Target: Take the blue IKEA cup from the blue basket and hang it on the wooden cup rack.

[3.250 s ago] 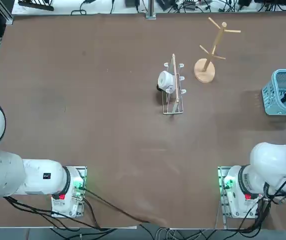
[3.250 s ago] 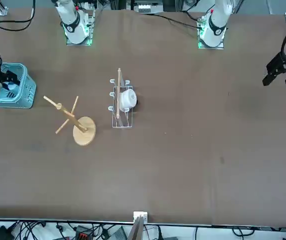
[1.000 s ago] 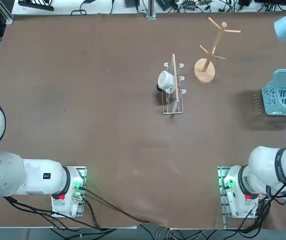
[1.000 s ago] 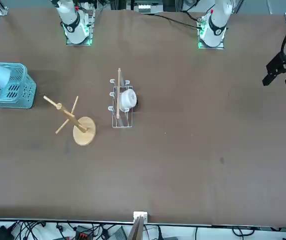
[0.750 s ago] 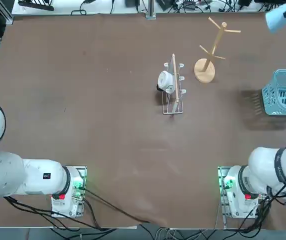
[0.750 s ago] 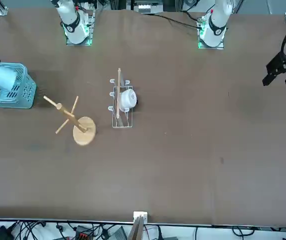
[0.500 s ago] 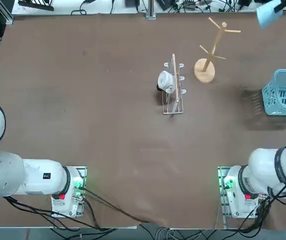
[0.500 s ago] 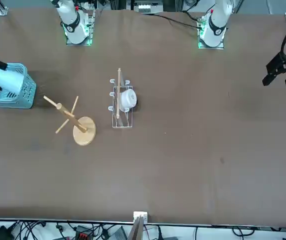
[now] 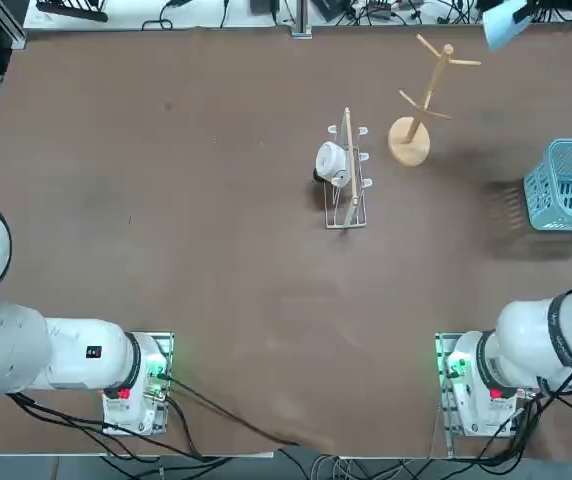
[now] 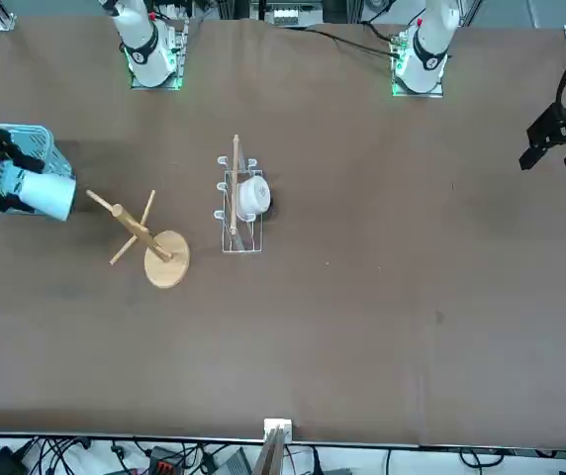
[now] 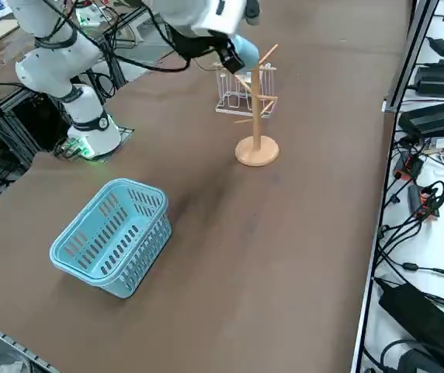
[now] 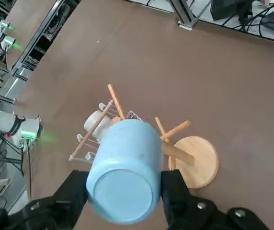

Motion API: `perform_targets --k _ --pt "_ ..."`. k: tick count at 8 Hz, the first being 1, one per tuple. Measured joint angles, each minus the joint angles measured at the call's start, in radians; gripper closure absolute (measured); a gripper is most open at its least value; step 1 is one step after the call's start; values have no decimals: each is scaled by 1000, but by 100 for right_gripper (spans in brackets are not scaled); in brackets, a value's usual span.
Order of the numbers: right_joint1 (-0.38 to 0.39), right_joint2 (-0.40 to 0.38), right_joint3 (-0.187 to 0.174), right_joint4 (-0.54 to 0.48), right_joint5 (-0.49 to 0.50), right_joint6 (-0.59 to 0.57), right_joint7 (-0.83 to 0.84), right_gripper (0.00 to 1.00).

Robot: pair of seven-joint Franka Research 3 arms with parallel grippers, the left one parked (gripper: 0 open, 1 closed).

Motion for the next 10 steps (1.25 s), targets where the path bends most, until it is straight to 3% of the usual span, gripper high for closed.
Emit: perform_targets --k 5,10 --pt "27 -3 -2 -82 8 59 -58 15" --pt "31 -22 -6 -103 10 70 -74 15"
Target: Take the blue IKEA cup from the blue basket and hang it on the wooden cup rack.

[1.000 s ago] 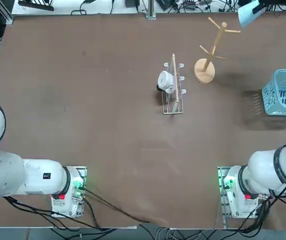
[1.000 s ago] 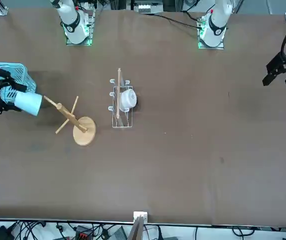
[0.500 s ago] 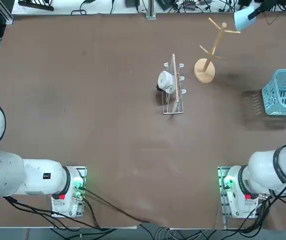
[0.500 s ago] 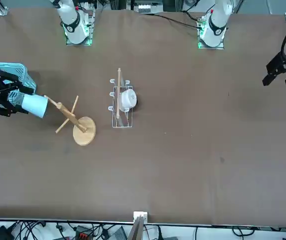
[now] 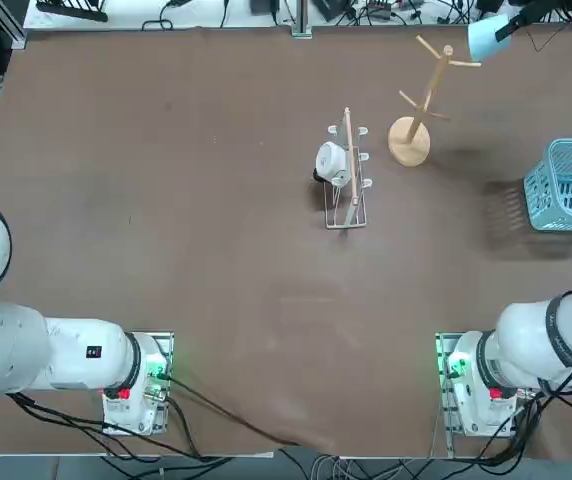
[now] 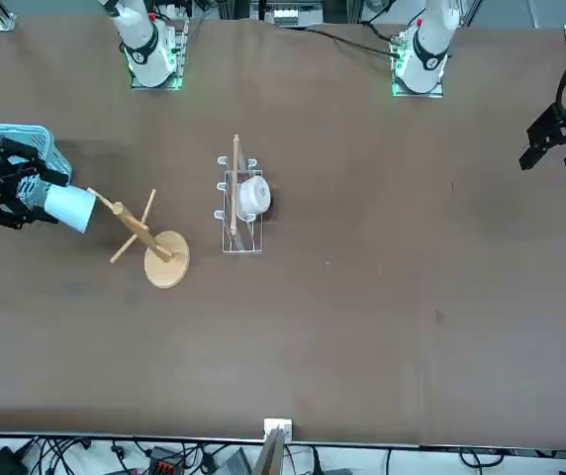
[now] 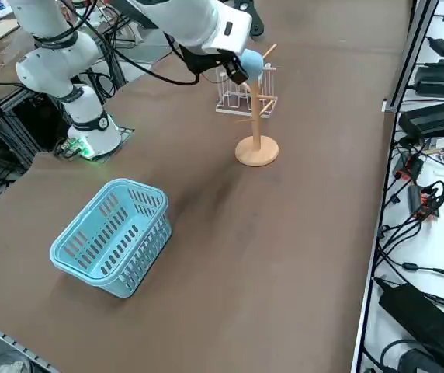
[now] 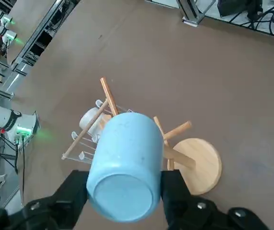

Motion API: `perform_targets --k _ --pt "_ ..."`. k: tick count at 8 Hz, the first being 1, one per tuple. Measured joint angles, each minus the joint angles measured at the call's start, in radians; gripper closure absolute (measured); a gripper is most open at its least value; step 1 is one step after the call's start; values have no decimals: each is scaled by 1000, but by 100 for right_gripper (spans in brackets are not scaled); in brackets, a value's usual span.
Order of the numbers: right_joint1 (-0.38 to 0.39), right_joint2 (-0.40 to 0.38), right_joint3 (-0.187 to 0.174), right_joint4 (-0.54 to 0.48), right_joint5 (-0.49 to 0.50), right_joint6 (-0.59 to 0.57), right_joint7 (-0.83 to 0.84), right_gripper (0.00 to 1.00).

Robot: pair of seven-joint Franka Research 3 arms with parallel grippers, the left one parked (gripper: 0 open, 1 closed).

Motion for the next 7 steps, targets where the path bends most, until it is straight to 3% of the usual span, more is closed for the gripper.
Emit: perform_targets --k 7 --pt "-61 -69 -26 -23 -17 -113 -9 15"
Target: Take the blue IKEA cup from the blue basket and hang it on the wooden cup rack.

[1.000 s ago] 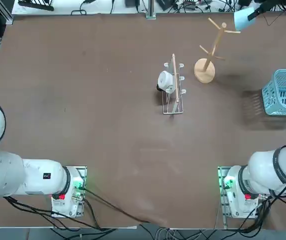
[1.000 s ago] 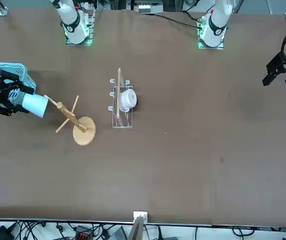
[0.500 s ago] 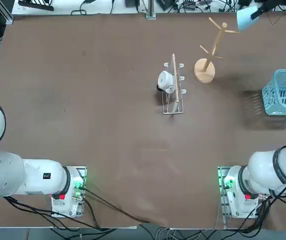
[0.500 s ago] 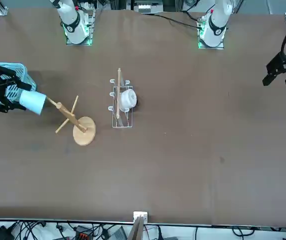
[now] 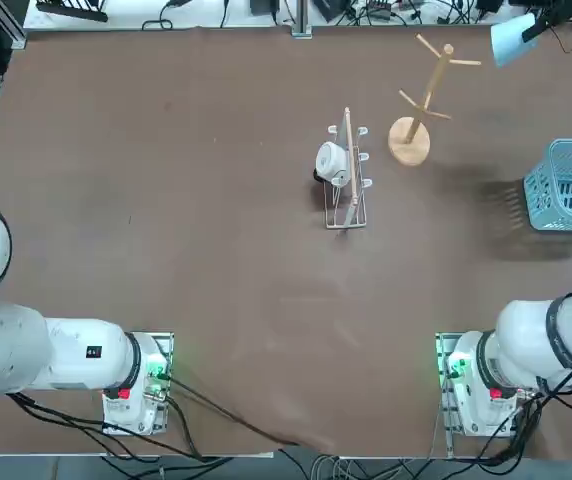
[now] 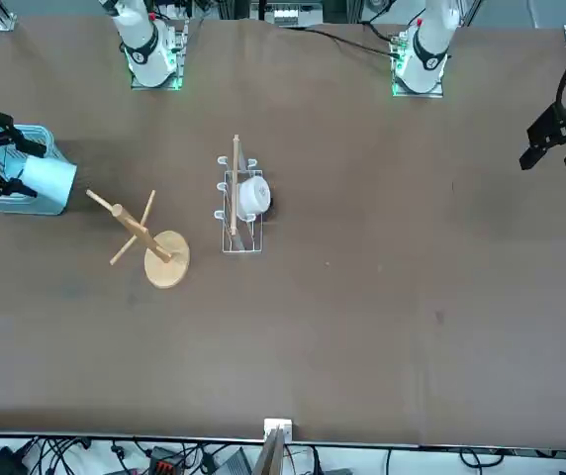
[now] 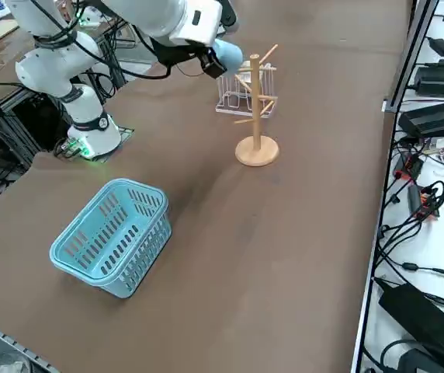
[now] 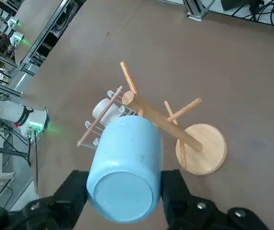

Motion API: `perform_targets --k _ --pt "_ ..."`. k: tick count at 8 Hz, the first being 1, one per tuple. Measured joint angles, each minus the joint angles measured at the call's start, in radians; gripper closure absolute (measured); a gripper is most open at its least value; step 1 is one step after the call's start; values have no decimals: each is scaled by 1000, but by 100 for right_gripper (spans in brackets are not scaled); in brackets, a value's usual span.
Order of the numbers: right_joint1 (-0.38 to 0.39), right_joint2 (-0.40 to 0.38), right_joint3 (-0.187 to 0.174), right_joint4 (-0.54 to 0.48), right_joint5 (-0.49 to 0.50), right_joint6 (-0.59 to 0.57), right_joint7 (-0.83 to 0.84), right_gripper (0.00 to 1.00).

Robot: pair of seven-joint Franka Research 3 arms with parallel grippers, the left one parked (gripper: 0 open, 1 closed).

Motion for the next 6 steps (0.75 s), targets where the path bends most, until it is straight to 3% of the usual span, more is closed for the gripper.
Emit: perform_targets --k 6 --pt "48 -7 21 -110 0 129 -36 15"
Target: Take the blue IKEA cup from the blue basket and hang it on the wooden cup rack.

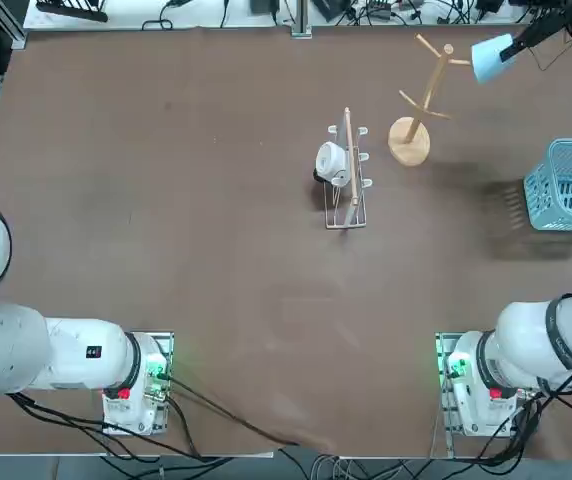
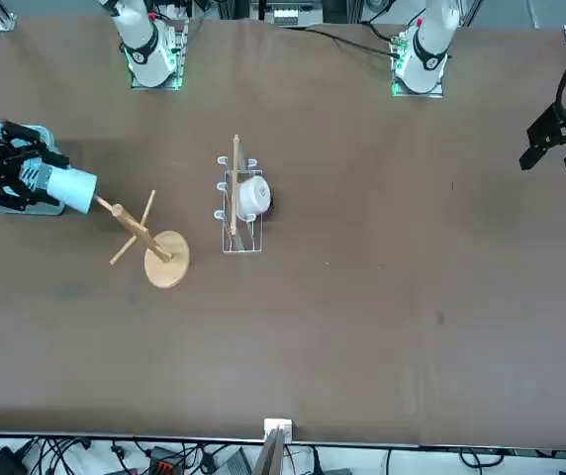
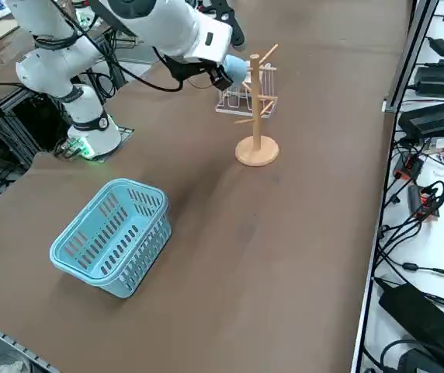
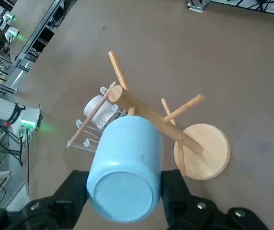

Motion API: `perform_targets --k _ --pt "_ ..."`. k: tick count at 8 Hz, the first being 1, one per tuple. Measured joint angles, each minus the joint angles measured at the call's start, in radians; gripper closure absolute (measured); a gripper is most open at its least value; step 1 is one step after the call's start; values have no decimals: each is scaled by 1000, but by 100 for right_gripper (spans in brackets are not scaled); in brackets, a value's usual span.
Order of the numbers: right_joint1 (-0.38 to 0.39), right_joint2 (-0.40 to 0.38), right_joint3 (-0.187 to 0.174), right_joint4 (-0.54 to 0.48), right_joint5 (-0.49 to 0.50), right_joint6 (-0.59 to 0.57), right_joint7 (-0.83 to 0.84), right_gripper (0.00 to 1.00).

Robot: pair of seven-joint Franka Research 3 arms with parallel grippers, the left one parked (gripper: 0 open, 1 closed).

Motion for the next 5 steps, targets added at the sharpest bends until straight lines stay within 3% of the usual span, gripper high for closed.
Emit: perform_targets --k 5 --pt "63 1 2 -8 0 78 0 15"
